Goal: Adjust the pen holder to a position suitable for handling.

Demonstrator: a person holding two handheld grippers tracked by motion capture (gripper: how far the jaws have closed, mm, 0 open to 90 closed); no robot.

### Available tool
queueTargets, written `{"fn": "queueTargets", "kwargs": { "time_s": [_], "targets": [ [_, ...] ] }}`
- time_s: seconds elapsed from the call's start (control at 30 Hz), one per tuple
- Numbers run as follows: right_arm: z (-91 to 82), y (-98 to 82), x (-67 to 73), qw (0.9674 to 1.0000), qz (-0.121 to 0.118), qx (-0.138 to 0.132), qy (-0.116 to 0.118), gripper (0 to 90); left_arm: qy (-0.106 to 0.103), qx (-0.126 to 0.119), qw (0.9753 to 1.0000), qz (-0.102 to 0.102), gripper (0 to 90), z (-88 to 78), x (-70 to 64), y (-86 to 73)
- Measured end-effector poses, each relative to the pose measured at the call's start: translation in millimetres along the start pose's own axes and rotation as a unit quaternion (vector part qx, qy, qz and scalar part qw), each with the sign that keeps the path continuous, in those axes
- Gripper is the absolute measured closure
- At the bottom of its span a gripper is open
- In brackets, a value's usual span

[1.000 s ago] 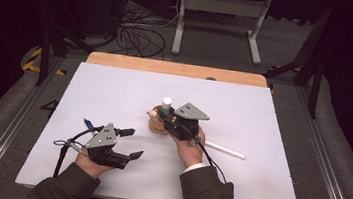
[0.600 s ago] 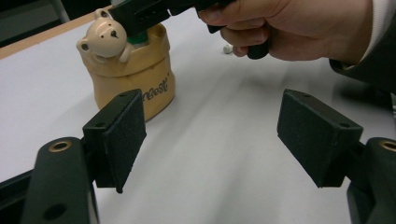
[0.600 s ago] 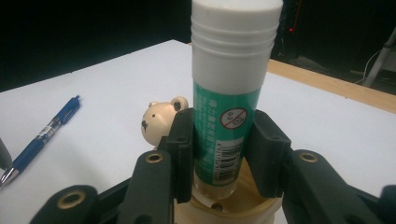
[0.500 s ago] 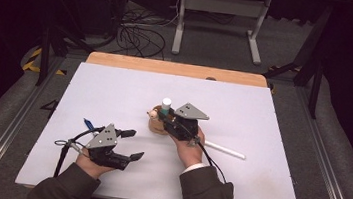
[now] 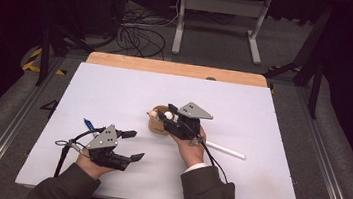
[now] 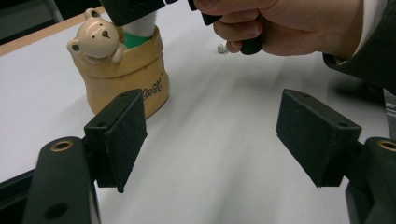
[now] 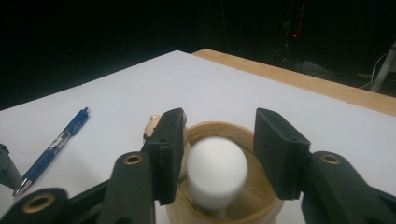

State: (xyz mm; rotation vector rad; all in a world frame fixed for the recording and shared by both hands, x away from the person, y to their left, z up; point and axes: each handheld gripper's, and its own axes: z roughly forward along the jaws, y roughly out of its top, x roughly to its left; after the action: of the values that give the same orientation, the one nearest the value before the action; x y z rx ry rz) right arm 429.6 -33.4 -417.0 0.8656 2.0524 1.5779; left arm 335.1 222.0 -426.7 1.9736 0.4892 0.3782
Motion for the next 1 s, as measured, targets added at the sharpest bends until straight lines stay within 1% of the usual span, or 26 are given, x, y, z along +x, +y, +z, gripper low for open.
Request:
{"fn": "queueTargets", "kwargs": {
  "time_s": [0.2, 0.37, 0.43, 0.5, 0.57, 0.67, 0.8, 0.87, 1.0],
  "targets": [
    [-7.8, 2.5, -1.0, 0.9999, -0.011, -0.011, 0.001, 41.3, 0.001, -0.001, 1.0, 0.002, 25.0, 0.4, 0.0, 0.0],
    [-16.9, 5.4, -2.7, 0.9997, -0.012, -0.022, -0.004, 32.2, 0.001, 0.0, 1.0, 0.002, 24.9, 1.1, -1.0, 0.3],
    [-21.2, 6.3, -4.0, 0.9996, -0.015, -0.026, -0.003, 27.9, 0.0, 0.001, 1.0, 0.002, 24.9, 1.7, -1.3, 0.2],
    [-26.3, 6.5, -5.6, 0.9994, -0.012, -0.031, -0.002, 24.5, -0.001, 0.001, 1.0, 0.001, 24.9, 2.2, -1.3, 0.1],
    [-31.5, 6.2, -7.7, 0.9993, -0.005, -0.036, -0.004, 22.7, -0.001, 0.002, 1.0, 0.001, 24.9, 2.3, -1.2, 0.1],
    [-38.8, 5.1, -10.5, 0.9991, -0.003, -0.042, -0.006, 19.8, 0.0, 0.002, 1.0, 0.001, 24.8, 2.5, -1.1, 0.2],
    [-48.5, 4.4, -10.9, 0.999, 0.004, -0.044, -0.004, 15.7, 0.002, 0.003, 1.0, 0.003, 24.6, 3.8, -0.9, 0.1],
    [-53.5, 4.9, -9.2, 0.999, 0.002, -0.044, -0.002, 13.6, 0.003, 0.003, 1.0, -0.001, 24.1, 4.2, -1.2, 0.3],
    [-64.8, 5.8, -6.9, 0.9989, -0.005, -0.046, 0.0, 10.9, 0.007, 0.001, 1.0, -0.001, 23.3, 3.6, -0.9, 1.1]
  ]
}}
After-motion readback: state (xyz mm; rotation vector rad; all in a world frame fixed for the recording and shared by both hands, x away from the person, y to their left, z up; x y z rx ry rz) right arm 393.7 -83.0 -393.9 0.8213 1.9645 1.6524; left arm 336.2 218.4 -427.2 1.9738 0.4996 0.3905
